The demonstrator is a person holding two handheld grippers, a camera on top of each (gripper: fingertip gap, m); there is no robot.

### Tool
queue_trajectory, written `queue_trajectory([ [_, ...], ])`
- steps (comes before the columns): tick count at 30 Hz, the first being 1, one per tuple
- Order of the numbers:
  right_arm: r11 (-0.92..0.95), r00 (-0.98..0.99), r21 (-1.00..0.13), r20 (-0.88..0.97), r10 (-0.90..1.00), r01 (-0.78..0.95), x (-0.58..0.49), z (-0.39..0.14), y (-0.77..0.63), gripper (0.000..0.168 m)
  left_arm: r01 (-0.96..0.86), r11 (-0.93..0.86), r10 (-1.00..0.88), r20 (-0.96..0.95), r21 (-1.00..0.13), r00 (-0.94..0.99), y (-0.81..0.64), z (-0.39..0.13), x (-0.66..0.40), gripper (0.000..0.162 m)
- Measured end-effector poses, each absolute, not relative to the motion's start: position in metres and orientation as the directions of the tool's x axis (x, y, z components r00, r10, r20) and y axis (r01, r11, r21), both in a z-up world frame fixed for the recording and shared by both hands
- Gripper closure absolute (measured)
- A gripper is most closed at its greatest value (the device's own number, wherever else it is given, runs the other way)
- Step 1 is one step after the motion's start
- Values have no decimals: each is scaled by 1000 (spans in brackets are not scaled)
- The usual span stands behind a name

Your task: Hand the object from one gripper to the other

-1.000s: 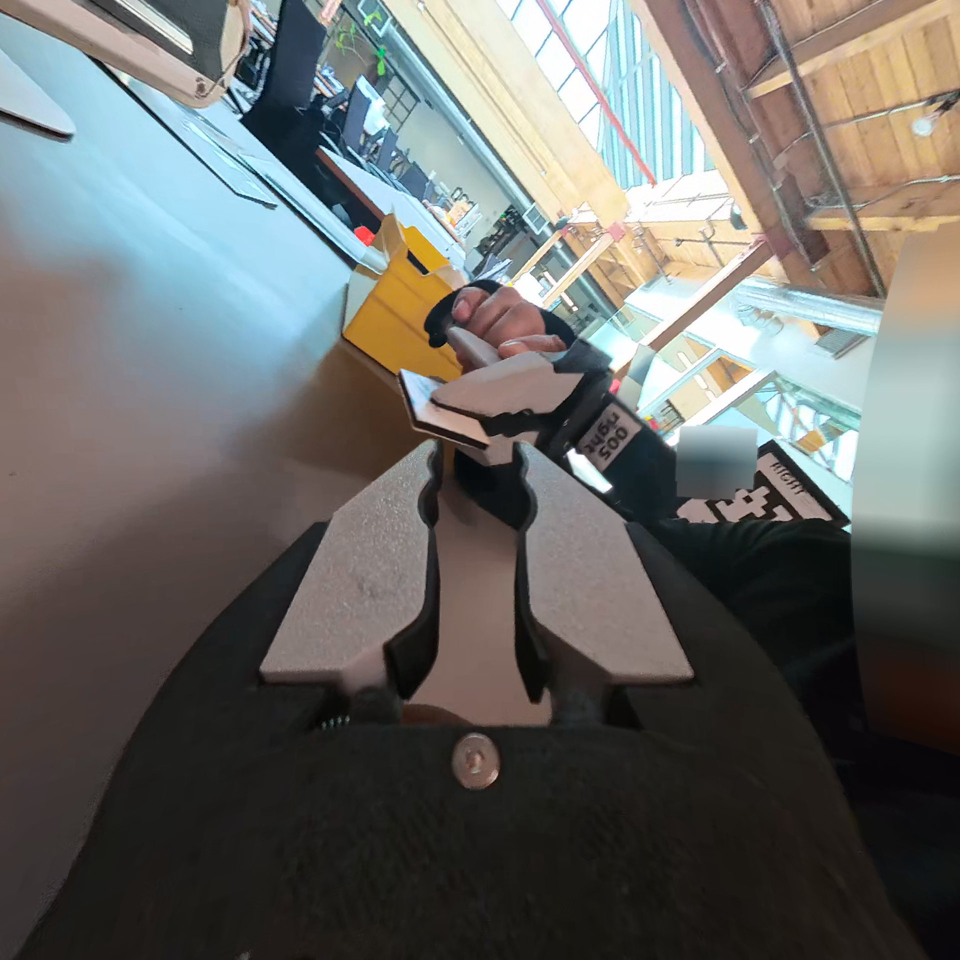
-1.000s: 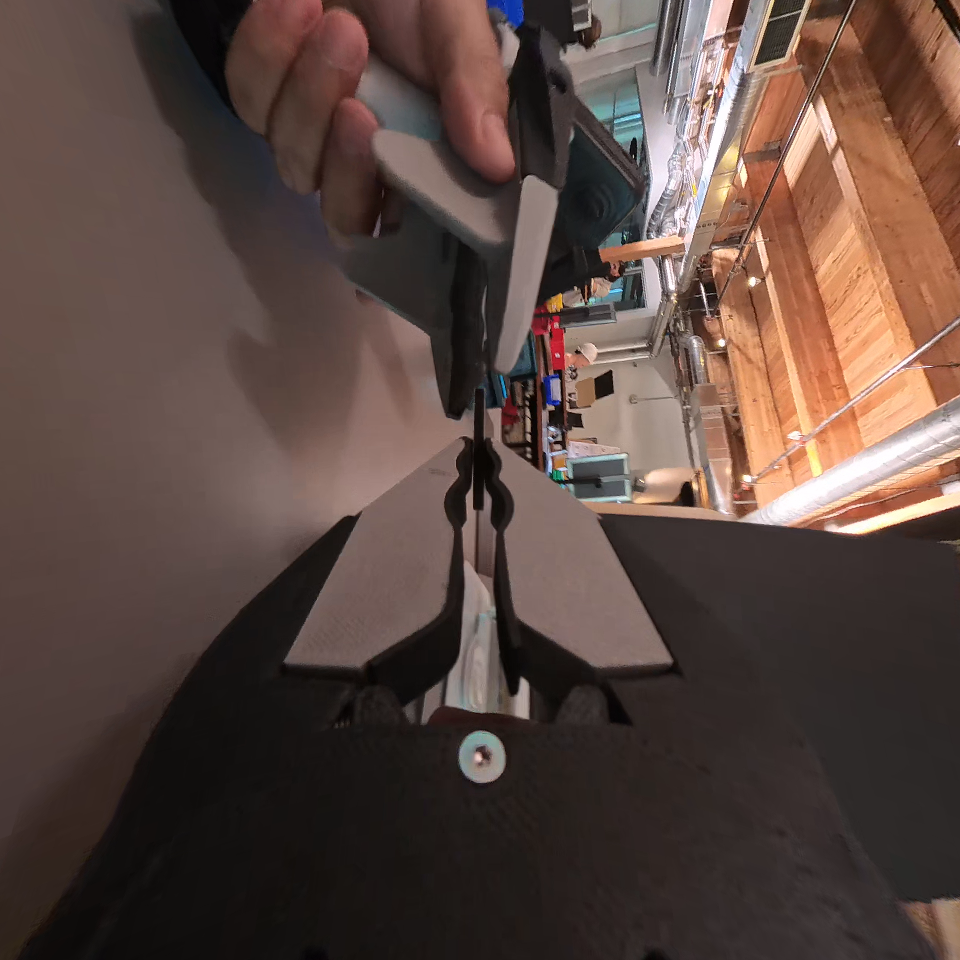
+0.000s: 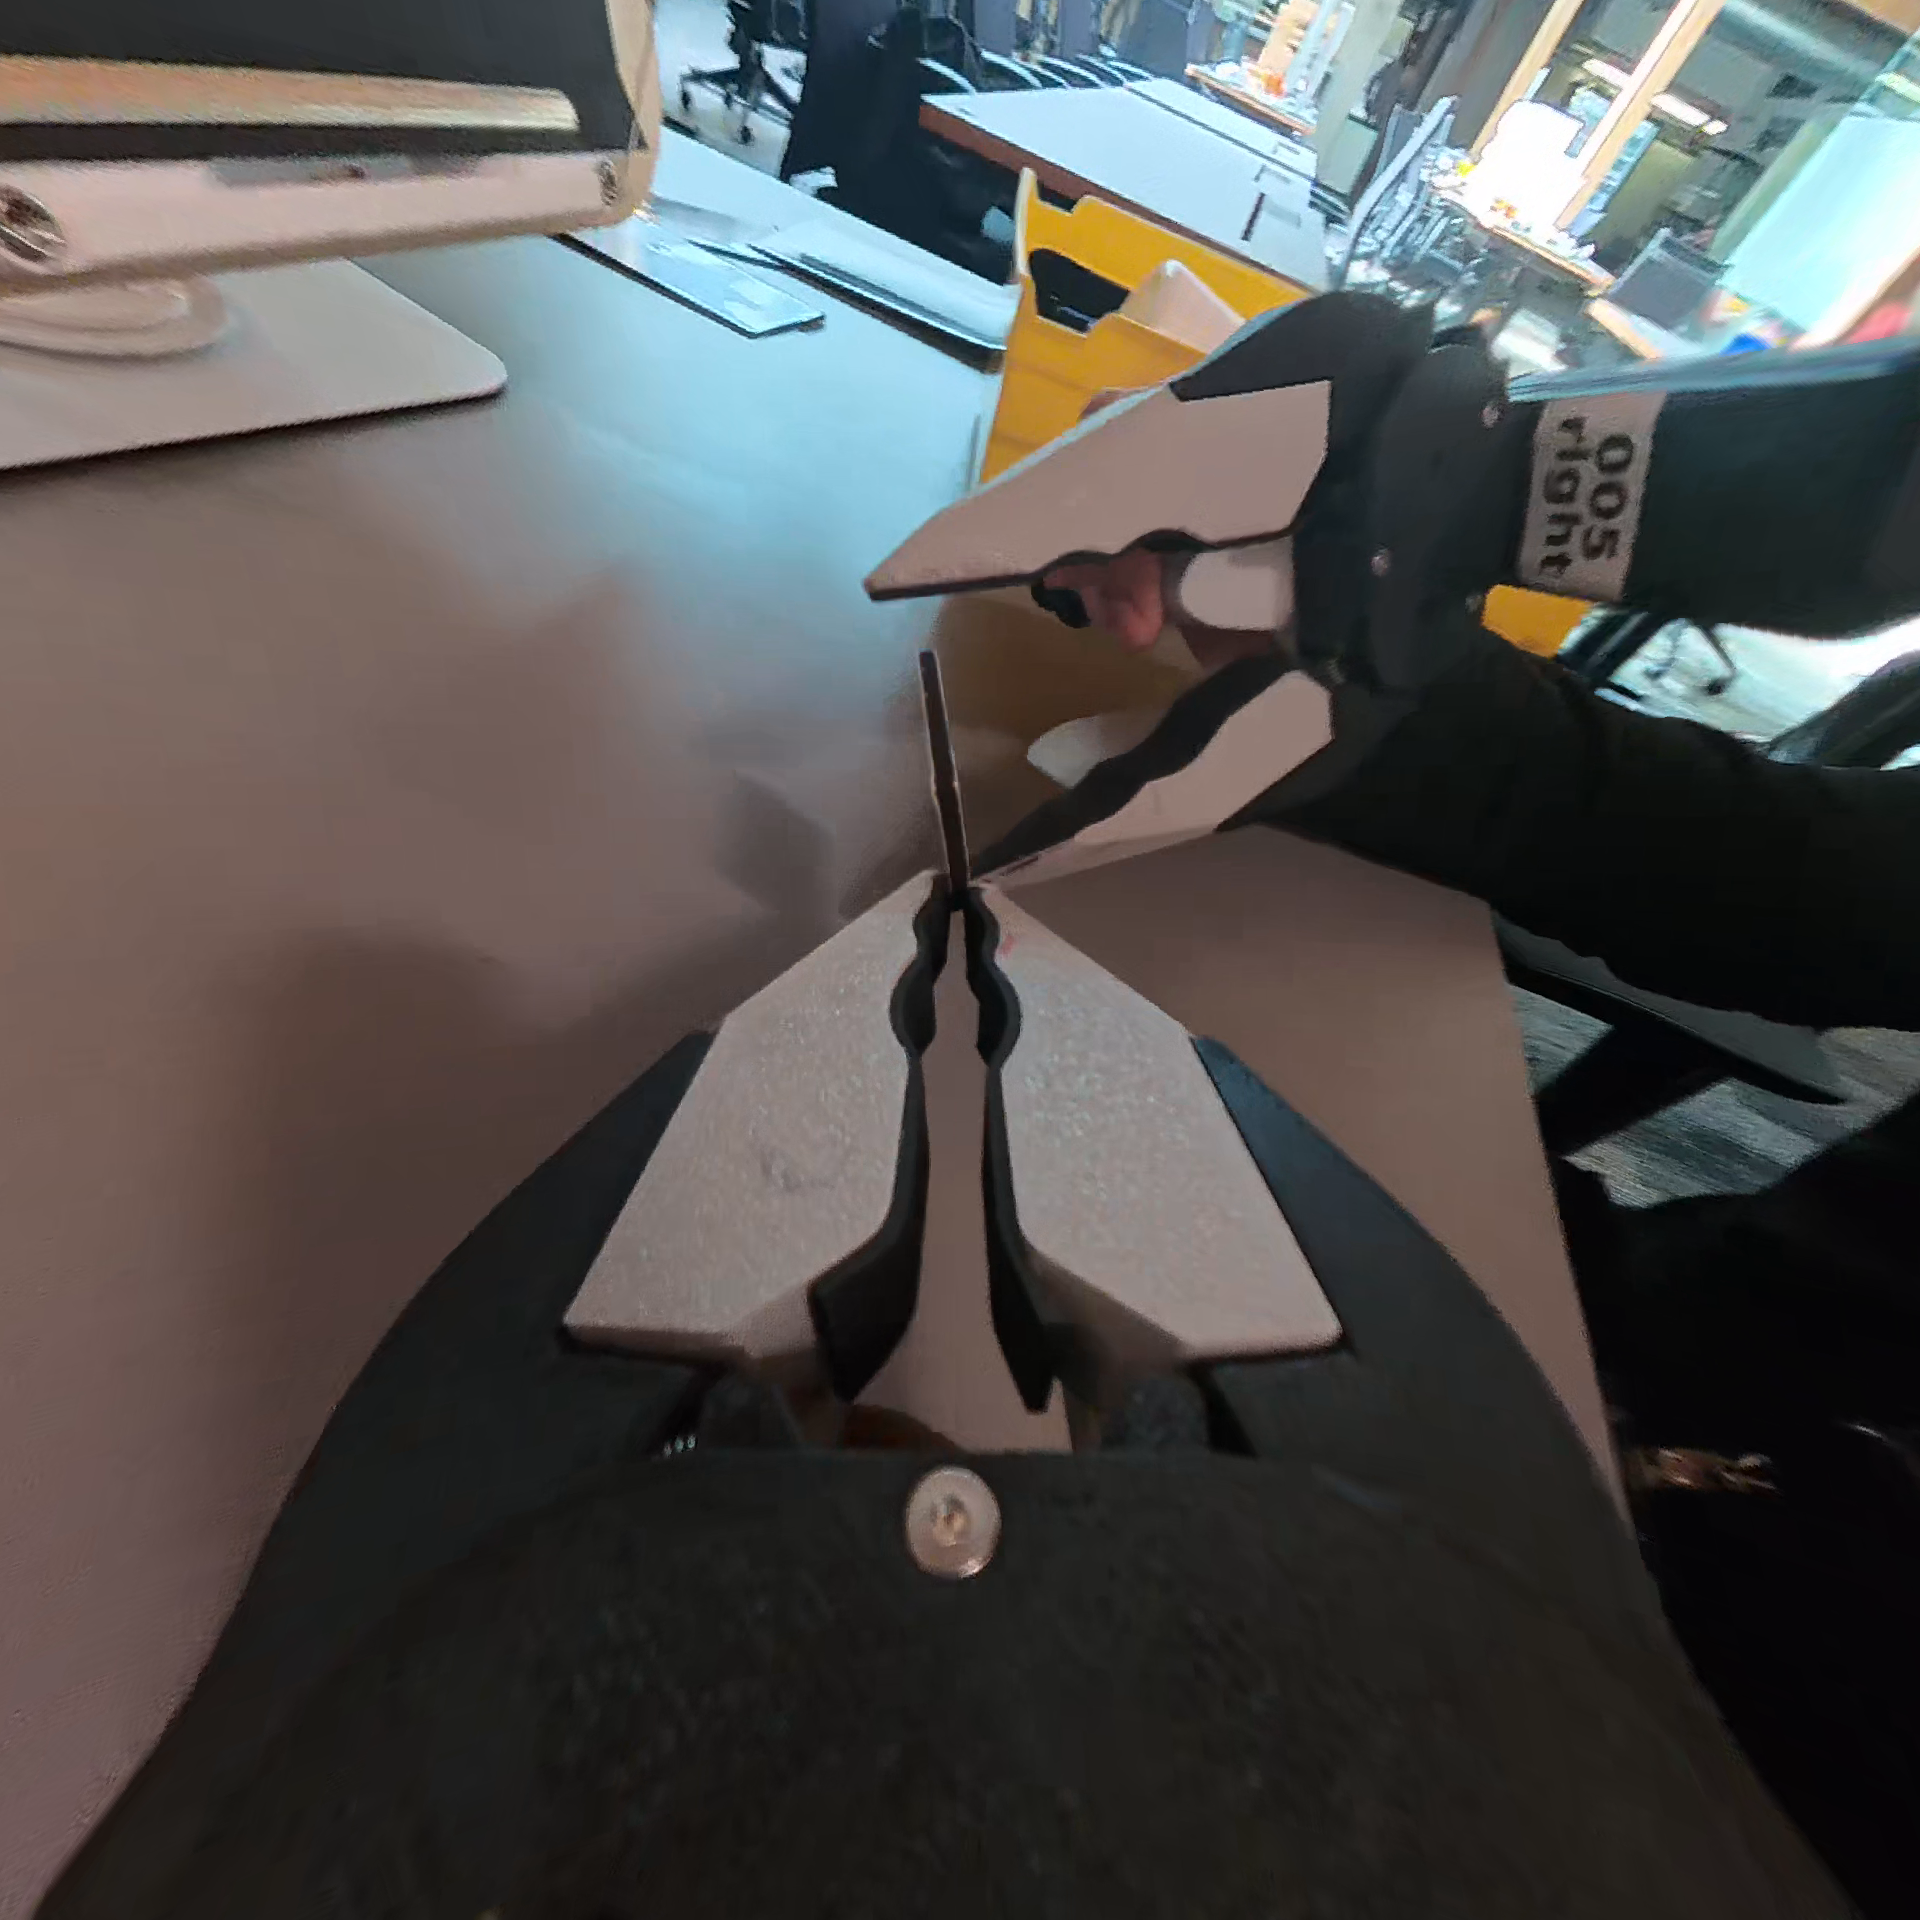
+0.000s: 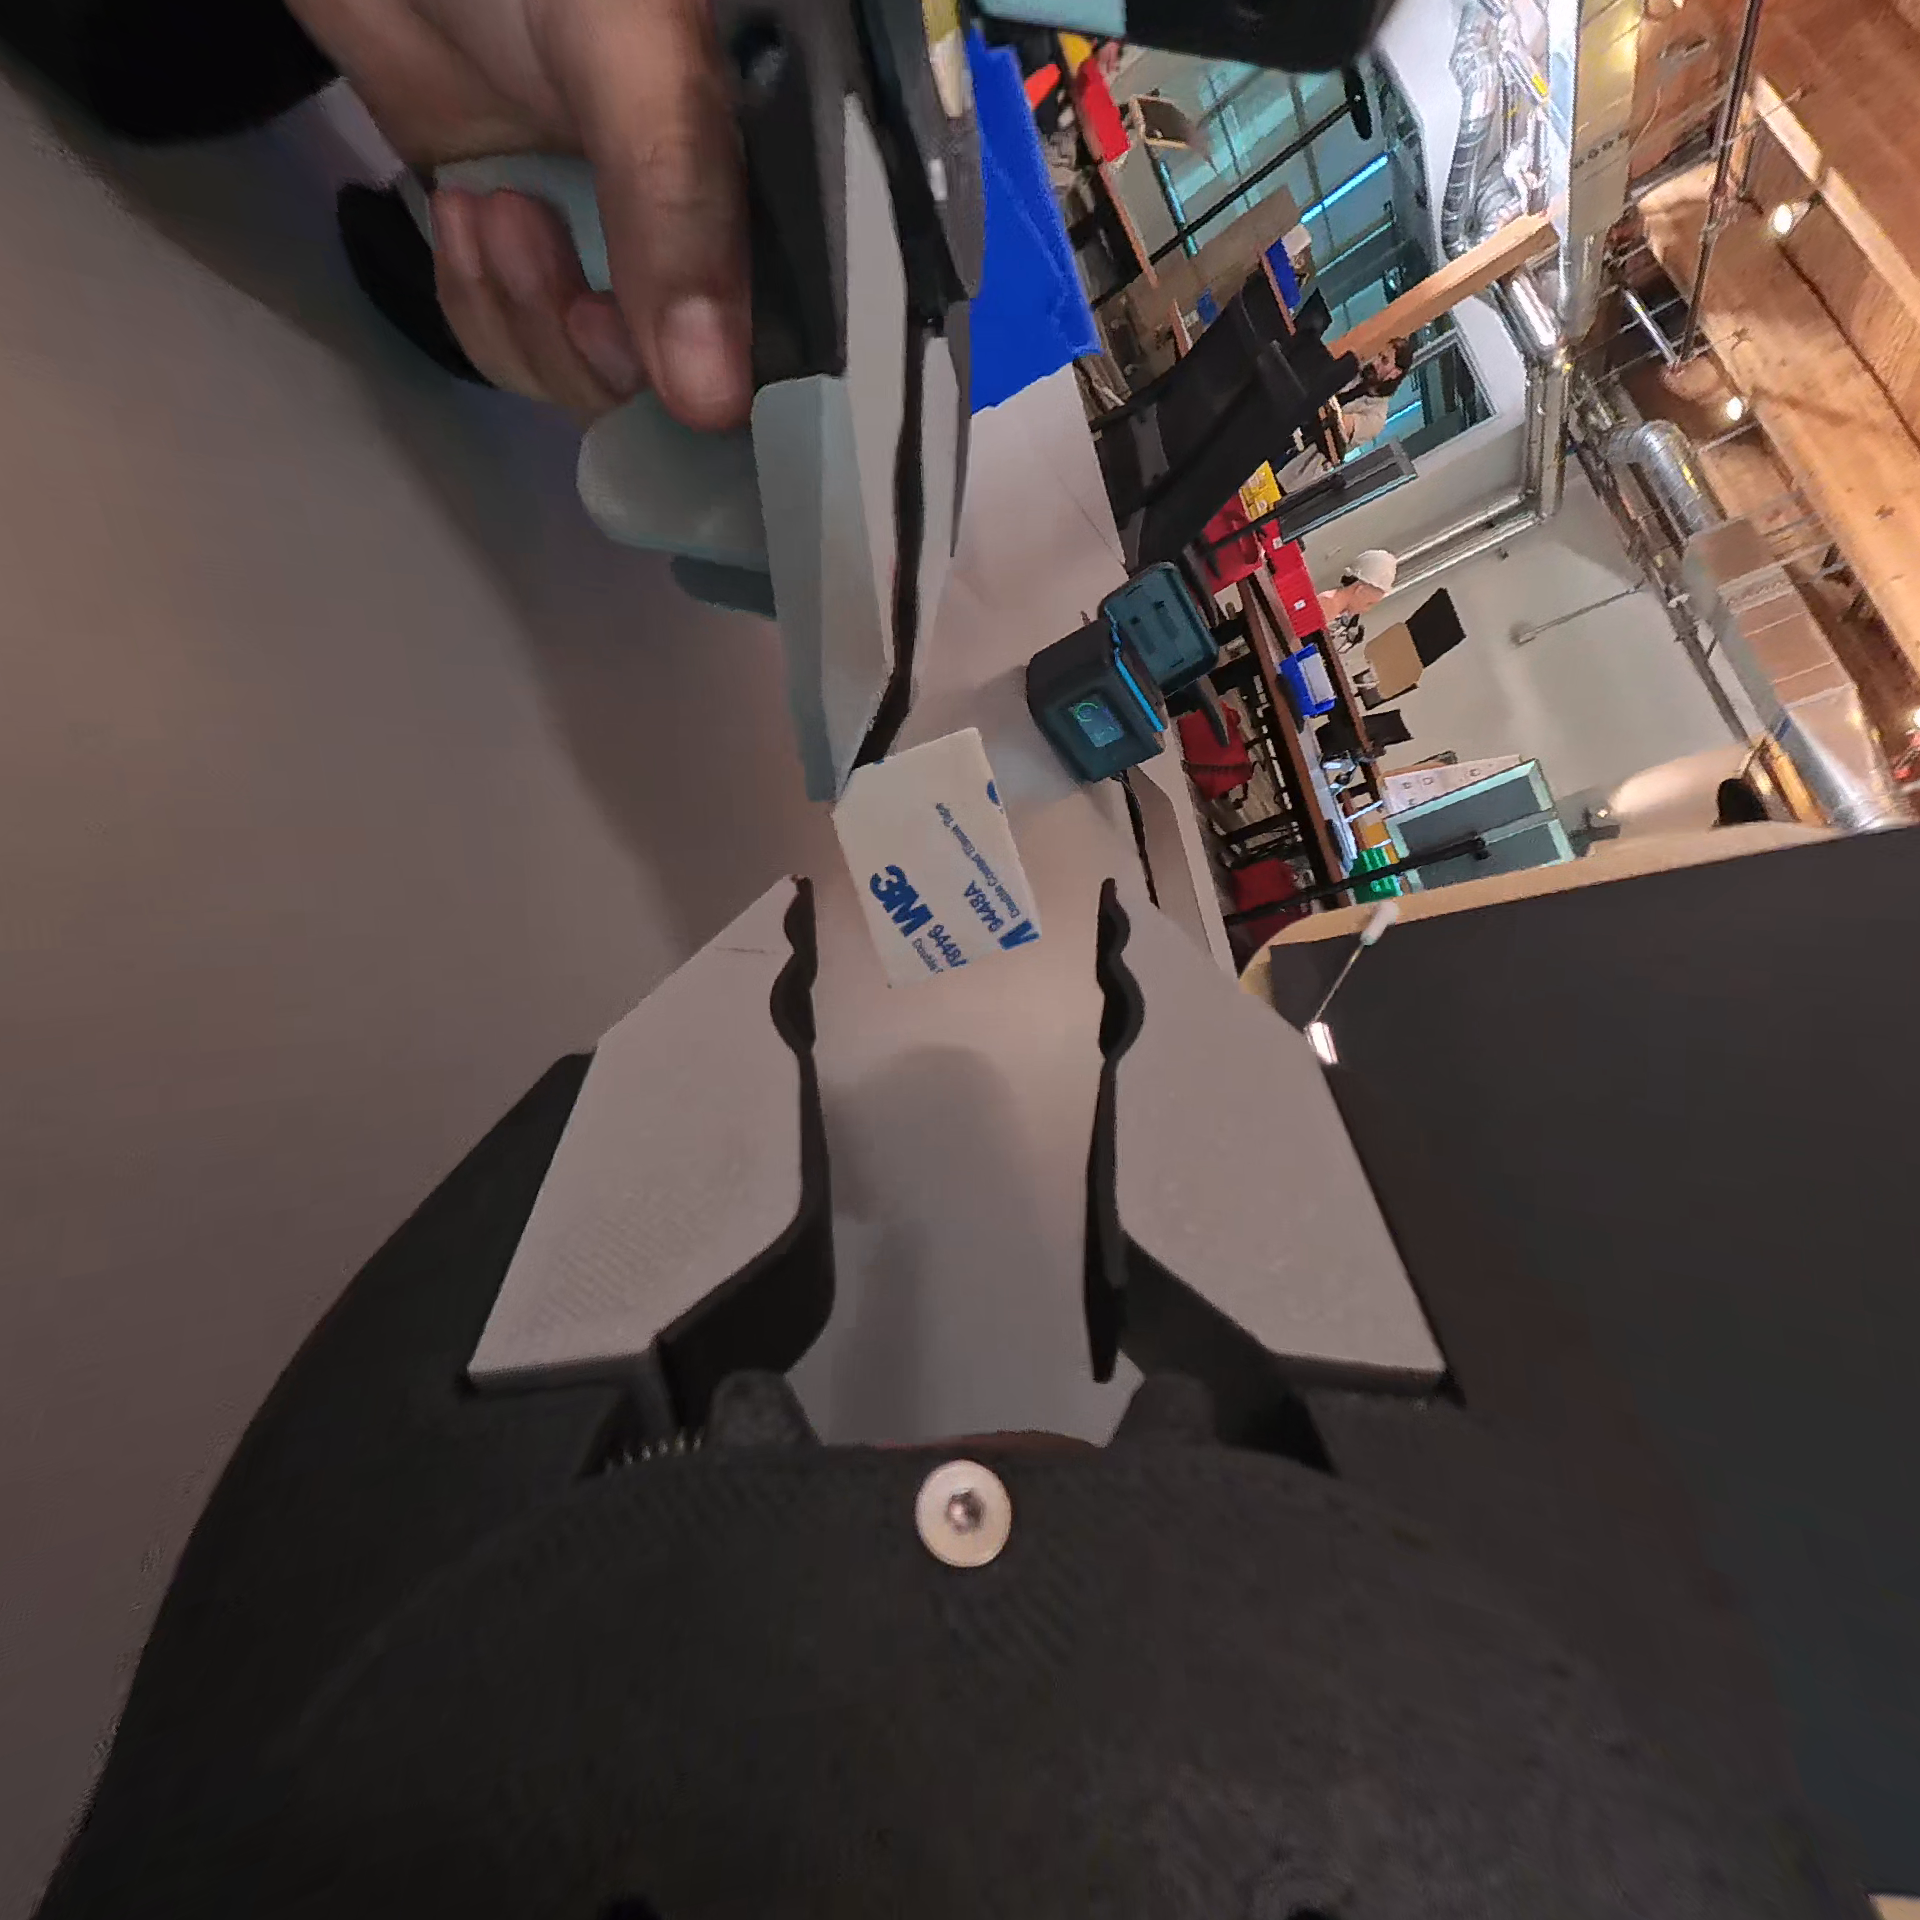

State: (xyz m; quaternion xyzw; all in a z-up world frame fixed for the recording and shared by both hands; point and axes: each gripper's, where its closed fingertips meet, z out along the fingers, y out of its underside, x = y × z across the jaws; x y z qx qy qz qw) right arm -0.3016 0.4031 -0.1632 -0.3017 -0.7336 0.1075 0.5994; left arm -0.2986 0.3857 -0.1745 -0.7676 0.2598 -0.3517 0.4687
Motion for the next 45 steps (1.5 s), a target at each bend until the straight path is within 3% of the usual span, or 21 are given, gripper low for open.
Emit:
queue_trajectory([
  [5, 851, -121, -435, 866, 485, 292, -302, -163, 395, 134, -26, -472, -741, 381, -881, 553, 378, -172, -293, 162],
  [11, 855, -112, -429, 873, 475, 291, -300, -159, 395, 136, 23, -493, -725, 425, -870, 542, 380, -169, -295, 161],
  [15, 849, -100, -438, 870, 483, 296, -300, -157, 397, 136, 37, -500, -707, 432, -865, 559, 383, -169, -298, 138],
  [19, 848, -99, -444, 867, 488, 289, -300, -156, 396, 137, 62, -467, -725, 422, -882, 545, 383, -160, -295, 132],
  [22, 851, -120, -442, 864, 489, 284, -303, -160, 391, 136, 66, -447, -729, 407, -892, 551, 385, -158, -292, 135],
  [24, 847, -131, -447, 858, 497, 288, -304, -163, 390, 137, 43, -420, -747, 372, -907, 551, 384, -159, -289, 158],
  [30, 801, -128, -510, 813, 568, 315, -302, -167, 398, 140, -109, -266, -725, 124, -958, 678, 393, -158, -301, 161],
  [34, 709, -76, -636, 726, 683, 305, -299, -158, 406, 140, -332, -76, -640, -209, -940, 739, 398, -152, -312, 161],
  [39, 570, -88, -770, 571, 816, 288, -297, -160, 406, 141, -729, 145, -468, -695, -669, 546, 397, -160, -311, 161],
  [45, 367, -113, -891, 349, 930, 268, -297, -158, 402, 134, -831, 237, -335, -846, -502, 416, 397, -157, -308, 161],
])
